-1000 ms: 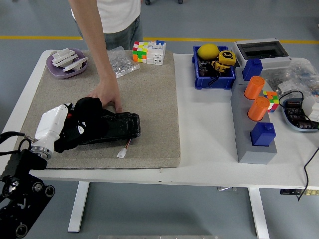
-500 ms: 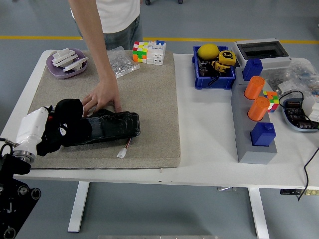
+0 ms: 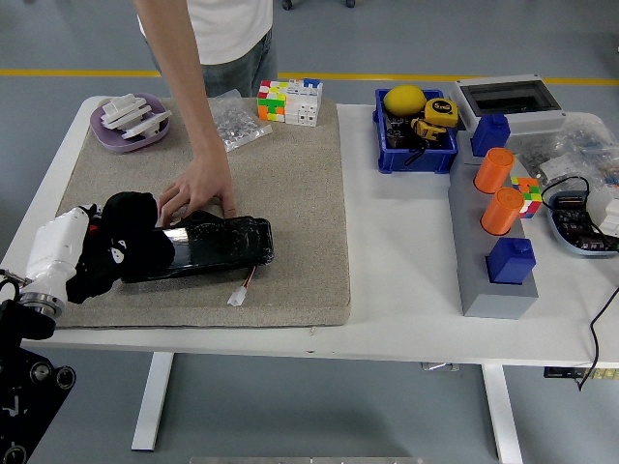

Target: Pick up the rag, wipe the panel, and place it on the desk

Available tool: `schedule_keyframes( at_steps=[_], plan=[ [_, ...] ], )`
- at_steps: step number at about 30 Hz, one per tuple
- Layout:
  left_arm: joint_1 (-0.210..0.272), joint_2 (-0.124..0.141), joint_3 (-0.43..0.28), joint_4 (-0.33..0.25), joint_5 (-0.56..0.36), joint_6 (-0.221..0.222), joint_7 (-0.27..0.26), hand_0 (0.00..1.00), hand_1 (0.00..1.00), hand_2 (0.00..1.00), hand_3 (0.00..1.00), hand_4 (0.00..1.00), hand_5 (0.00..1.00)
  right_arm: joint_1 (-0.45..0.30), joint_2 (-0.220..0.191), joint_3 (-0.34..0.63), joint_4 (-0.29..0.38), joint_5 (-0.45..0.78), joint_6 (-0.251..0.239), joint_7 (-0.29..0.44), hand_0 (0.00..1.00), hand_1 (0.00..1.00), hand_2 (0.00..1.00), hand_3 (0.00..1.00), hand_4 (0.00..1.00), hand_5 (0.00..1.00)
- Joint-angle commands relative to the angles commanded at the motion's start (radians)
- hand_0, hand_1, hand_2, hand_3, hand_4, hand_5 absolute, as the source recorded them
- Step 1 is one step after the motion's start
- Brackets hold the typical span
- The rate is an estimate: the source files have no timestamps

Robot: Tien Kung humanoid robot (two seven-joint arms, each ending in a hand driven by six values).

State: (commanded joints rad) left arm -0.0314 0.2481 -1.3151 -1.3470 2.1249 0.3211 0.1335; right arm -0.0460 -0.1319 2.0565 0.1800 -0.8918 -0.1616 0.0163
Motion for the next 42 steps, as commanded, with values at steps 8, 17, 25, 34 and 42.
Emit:
schedule_keyframes(
  at_steps=[8, 17, 25, 34, 42],
  plan=[
    [-0.053, -0.023, 0.066, 0.017, -0.013, 0.002, 0.006, 0.299, 0.312, 0.528, 0.513, 0.251, 0.002, 0.002, 0.0, 0.001, 0.0, -0.004, 0.001, 0.0, 0.688, 0.606, 0.582, 0.566, 0.974, 0.418],
    [-0.109, -0.042, 0.157, 0.037, -0.027, -0.001, 0.01, 0.298, 0.314, 0.528, 0.514, 0.26, 0.002, 0.003, -0.002, 0.002, 0.0, -0.006, 0.002, 0.0, 0.688, 0.606, 0.583, 0.566, 0.977, 0.42],
    [-0.154, -0.044, 0.251, 0.049, -0.042, -0.003, 0.015, 0.298, 0.314, 0.528, 0.515, 0.263, 0.002, 0.006, -0.004, -0.003, 0.0, -0.003, 0.003, -0.001, 0.688, 0.606, 0.583, 0.566, 0.977, 0.421],
    [-0.199, -0.068, 0.349, 0.055, -0.055, -0.005, 0.02, 0.297, 0.314, 0.529, 0.516, 0.27, 0.002, 0.009, -0.007, -0.002, 0.0, -0.009, 0.005, -0.001, 0.687, 0.606, 0.583, 0.566, 0.978, 0.422],
    [-0.221, -0.069, 0.442, 0.032, -0.064, -0.003, 0.027, 0.297, 0.315, 0.53, 0.517, 0.272, 0.002, 0.009, -0.007, -0.011, 0.0, -0.003, 0.005, -0.003, 0.689, 0.606, 0.583, 0.566, 0.978, 0.422]
  ],
)
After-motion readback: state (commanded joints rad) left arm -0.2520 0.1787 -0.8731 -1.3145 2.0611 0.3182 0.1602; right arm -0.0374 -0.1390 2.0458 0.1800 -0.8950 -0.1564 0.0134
